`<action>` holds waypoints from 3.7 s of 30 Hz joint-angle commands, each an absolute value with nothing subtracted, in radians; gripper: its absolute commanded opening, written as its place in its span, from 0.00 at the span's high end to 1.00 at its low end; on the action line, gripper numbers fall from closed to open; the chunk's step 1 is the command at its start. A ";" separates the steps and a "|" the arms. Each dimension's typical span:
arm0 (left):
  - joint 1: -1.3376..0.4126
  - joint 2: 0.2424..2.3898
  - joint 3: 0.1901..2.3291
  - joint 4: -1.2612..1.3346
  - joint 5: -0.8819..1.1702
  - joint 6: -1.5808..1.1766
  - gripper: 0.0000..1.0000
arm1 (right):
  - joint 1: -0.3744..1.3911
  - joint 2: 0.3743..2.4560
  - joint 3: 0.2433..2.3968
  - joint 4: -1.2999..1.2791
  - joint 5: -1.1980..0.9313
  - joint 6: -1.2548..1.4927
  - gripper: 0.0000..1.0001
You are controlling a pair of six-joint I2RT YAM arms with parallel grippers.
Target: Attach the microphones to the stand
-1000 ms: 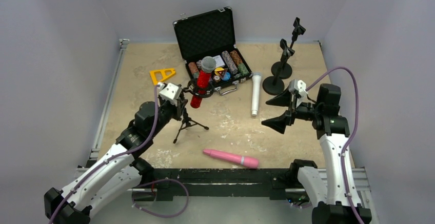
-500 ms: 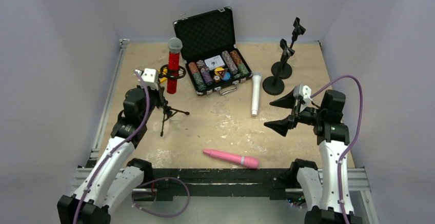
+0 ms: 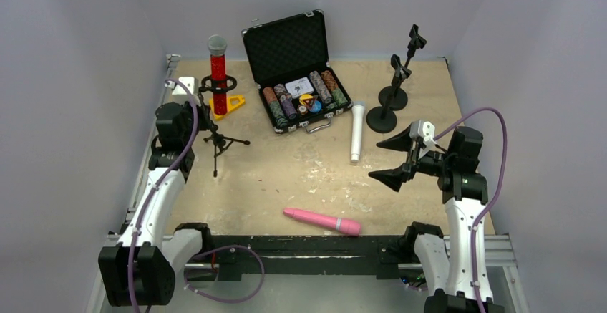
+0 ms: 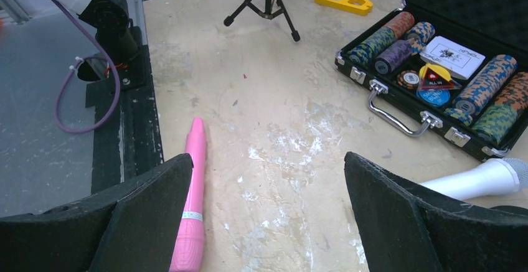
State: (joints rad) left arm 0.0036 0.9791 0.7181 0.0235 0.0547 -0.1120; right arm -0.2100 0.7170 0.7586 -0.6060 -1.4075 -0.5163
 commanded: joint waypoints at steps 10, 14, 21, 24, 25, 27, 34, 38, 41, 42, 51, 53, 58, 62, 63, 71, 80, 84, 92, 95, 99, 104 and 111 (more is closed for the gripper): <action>0.140 1.118 0.845 0.256 0.171 -0.111 1.00 | -0.221 0.714 0.755 -0.615 -1.428 -0.555 0.04; 0.147 1.183 0.880 0.272 0.184 -0.103 1.00 | -0.221 0.714 0.755 -0.617 -1.427 -0.557 0.05; 0.158 1.284 0.919 0.311 0.196 -0.094 1.00 | -0.225 0.715 0.755 -0.618 -1.427 -0.561 0.05; 0.162 1.283 0.880 0.353 0.198 -0.090 1.00 | -0.227 0.714 0.756 -0.620 -1.427 -0.563 0.05; 0.162 1.280 0.856 0.368 0.199 -0.087 1.00 | -0.226 0.715 0.756 -0.620 -1.427 -0.563 0.05; 0.163 1.273 0.819 0.383 0.197 -0.082 1.00 | -0.226 0.717 0.756 -0.620 -1.430 -0.564 0.05; 0.163 1.230 0.704 0.406 0.179 -0.084 0.94 | -0.227 0.714 0.756 -0.621 -1.440 -0.564 0.05; 0.163 1.215 0.699 0.377 0.172 -0.090 0.84 | -0.227 0.707 0.757 -0.623 -1.440 -0.564 0.05; 0.163 1.198 0.688 0.360 0.167 -0.095 0.75 | -0.229 0.702 0.757 -0.624 -1.444 -0.563 0.05; 0.163 1.191 0.682 0.356 0.160 -0.096 0.73 | -0.229 0.699 0.758 -0.624 -1.444 -0.563 0.04; 0.163 1.129 0.660 0.307 0.128 -0.112 0.55 | -0.229 0.687 0.758 -0.628 -1.454 -0.563 0.04; 0.163 1.112 0.656 0.294 0.122 -0.120 0.51 | -0.230 0.683 0.758 -0.629 -1.456 -0.563 0.04; 0.163 1.015 0.658 0.203 0.066 -0.161 0.29 | -0.231 0.680 0.758 -0.629 -1.458 -0.565 0.04; 0.161 0.891 0.678 0.051 -0.017 -0.216 0.12 | -0.233 0.677 0.758 -0.630 -1.456 -0.566 0.04; 0.162 0.860 0.687 0.013 -0.028 -0.224 0.10 | -0.232 0.677 0.758 -0.631 -1.455 -0.567 0.04; 0.160 0.631 0.738 -0.261 0.142 -0.285 0.01 | -0.240 0.665 0.741 -0.653 -1.445 -0.608 0.04; 0.075 0.483 0.637 -0.315 0.326 -0.282 0.01 | -0.251 0.652 0.708 -0.682 -1.379 -0.683 0.05; 0.009 0.428 0.601 -0.333 0.343 -0.268 0.01 | -0.250 0.670 0.729 -0.738 -1.341 -0.721 0.05; -0.044 0.423 0.594 -0.302 0.394 -0.285 0.01 | -0.250 0.795 0.876 -0.914 -1.254 -0.821 0.05; -0.049 0.415 0.588 -0.290 0.405 -0.295 0.01 | -0.250 0.815 0.911 -0.942 -1.221 -0.851 0.05; -0.053 0.411 0.580 -0.273 0.424 -0.310 0.01 | -0.250 0.809 0.920 -0.902 -1.169 -0.835 0.05; -0.054 0.402 0.578 -0.269 0.428 -0.313 0.01 | -0.251 0.816 0.938 -0.871 -1.102 -0.803 0.05; -0.055 0.400 0.575 -0.261 0.439 -0.317 0.01 | -0.250 0.823 0.955 -0.831 -1.047 -0.774 0.05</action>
